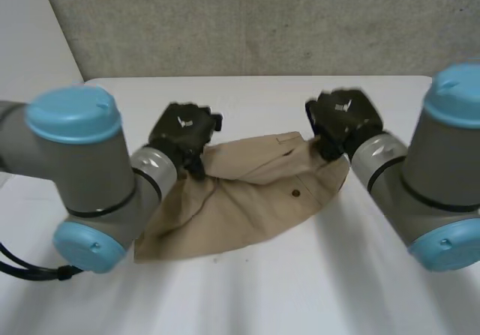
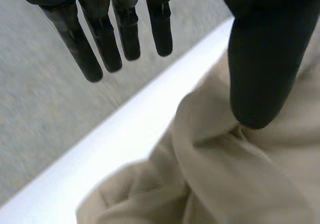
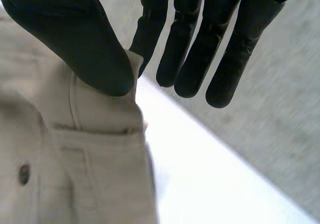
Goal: Fold the shorts.
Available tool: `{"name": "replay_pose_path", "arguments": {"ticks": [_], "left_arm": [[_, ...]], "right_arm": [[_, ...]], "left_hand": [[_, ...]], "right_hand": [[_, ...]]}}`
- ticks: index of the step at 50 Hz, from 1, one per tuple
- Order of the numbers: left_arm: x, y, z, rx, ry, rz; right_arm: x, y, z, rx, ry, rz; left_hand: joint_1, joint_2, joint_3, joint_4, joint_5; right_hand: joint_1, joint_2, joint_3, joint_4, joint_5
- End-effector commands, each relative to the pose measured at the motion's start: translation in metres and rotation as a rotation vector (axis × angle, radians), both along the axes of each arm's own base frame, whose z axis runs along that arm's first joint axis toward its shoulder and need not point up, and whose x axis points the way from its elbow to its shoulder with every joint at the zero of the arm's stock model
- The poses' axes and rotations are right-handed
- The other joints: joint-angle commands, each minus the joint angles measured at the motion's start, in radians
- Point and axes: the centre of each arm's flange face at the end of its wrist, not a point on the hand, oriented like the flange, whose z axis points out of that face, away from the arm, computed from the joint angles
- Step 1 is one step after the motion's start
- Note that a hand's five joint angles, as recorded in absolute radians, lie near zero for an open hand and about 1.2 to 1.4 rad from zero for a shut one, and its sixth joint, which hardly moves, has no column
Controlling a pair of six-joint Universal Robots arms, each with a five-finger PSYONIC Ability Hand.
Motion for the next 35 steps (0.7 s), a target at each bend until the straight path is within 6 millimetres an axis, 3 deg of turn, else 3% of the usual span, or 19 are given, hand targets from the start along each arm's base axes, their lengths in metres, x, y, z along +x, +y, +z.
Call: {"name": "replay_pose_path", "arguments": {"ticks": [1,3,5,7,13,20,25,31,35], "left_arm": [[0.014,0.005,-0.020,0.062,-0.071,0.110],[0.020,0.007,-0.014,0.054,-0.071,0.140],[0.028,0.013,-0.001,0.034,-0.059,0.171],[0.033,0.019,0.005,0.026,-0.051,0.186],[0.049,0.037,0.019,0.049,0.031,0.234],[0.061,0.048,-0.004,0.207,0.056,0.302],[0.063,0.047,-0.037,0.303,-0.006,0.343],[0.062,0.039,-0.055,0.323,-0.035,0.369],[0.059,0.034,-0.065,0.325,-0.039,0.371]], "right_arm": [[0.001,-0.003,-0.021,0.053,0.045,-0.001],[0.000,-0.002,-0.021,0.058,0.060,0.001],[-0.001,-0.001,-0.020,0.066,0.088,0.006],[-0.002,0.000,-0.018,0.068,0.103,0.008],[-0.005,0.008,-0.005,0.040,0.157,0.026],[-0.009,0.020,0.004,-0.014,0.249,0.055],[-0.011,0.029,-0.009,0.036,0.272,0.066],[-0.004,0.042,-0.025,0.087,0.249,0.097],[0.006,0.039,-0.048,0.098,0.264,0.113]], "left_hand": [[-0.141,-0.138,-0.146,-0.131,-0.128],[-0.173,-0.171,-0.178,-0.164,-0.160],[-0.194,-0.191,-0.199,-0.184,-0.181],[-0.194,-0.191,-0.199,-0.184,-0.181],[-0.191,-0.188,-0.196,-0.181,-0.178],[-0.188,-0.185,-0.193,-0.178,-0.175],[-0.185,-0.182,-0.190,-0.175,-0.172],[-0.161,-0.159,-0.167,-0.152,-0.149],[-0.024,-0.021,-0.029,-0.014,-0.011]], "right_hand": [[0.232,0.040,0.037,0.025,0.051],[0.035,-0.156,-0.160,-0.172,-0.146],[-0.320,-0.511,-0.515,-0.527,-0.501],[-0.476,-0.667,-0.671,-0.683,-0.657],[-0.573,-0.765,-0.769,-0.780,-0.755],[-0.582,-0.774,-0.777,-0.789,-0.763],[-0.585,-0.777,-0.780,-0.792,-0.766],[-0.632,-0.824,-0.827,-0.839,-0.813],[-0.641,-0.833,-0.836,-0.848,-0.822]]}}
